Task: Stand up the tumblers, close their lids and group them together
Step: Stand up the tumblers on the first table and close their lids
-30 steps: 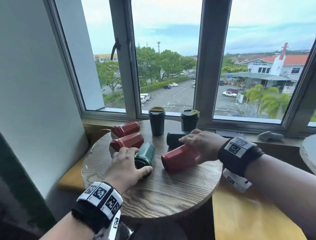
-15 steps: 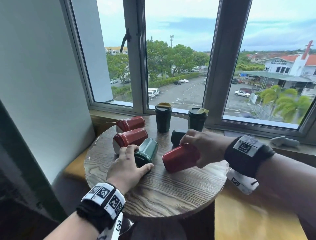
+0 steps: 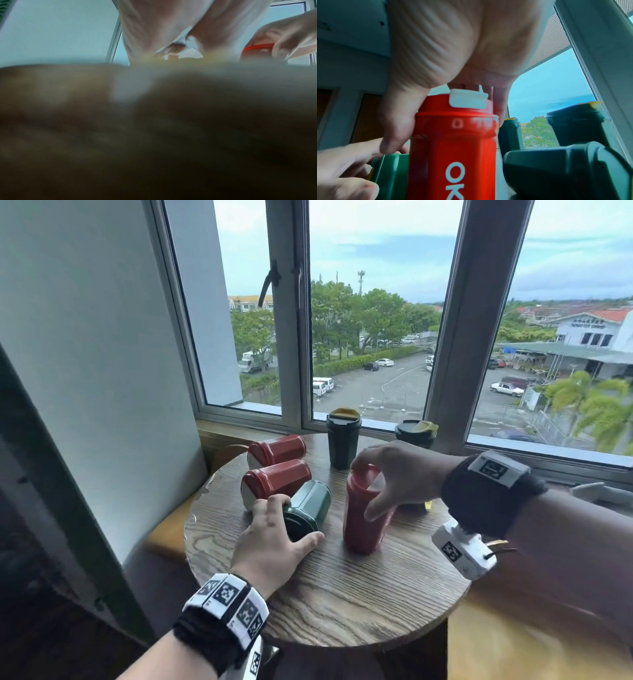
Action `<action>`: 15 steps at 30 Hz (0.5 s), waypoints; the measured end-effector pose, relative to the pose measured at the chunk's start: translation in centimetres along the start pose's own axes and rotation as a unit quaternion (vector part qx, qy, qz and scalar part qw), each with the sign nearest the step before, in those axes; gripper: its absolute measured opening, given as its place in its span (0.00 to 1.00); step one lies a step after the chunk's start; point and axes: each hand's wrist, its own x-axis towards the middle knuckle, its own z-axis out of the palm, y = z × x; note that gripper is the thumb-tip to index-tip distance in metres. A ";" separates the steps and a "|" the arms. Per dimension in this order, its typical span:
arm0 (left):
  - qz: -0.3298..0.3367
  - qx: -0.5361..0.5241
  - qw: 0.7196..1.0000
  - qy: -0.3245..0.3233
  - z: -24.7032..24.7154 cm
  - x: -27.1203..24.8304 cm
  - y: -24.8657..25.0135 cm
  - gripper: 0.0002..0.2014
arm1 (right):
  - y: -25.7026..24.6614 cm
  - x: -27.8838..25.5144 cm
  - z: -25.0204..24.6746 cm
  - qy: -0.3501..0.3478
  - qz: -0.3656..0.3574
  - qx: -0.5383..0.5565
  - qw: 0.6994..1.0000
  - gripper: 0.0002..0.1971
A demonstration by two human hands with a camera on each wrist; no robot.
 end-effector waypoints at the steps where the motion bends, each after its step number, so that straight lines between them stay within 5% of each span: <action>1: 0.000 -0.003 1.000 0.002 0.0 0.0 0.1 0.38 | -0.1 0.2 0.1 0.002 -0.004 0.004 1.000 0.36; 12: 0.039 -0.036 0.996 0.075 -5.1 0.7 1.9 0.41 | -0.2 0.4 1.7 0.038 -0.033 0.058 0.997 0.44; 15: 0.054 -0.001 0.997 0.048 -7.2 2.3 3.7 0.43 | -0.1 0.4 2.0 0.038 -0.033 0.068 0.996 0.44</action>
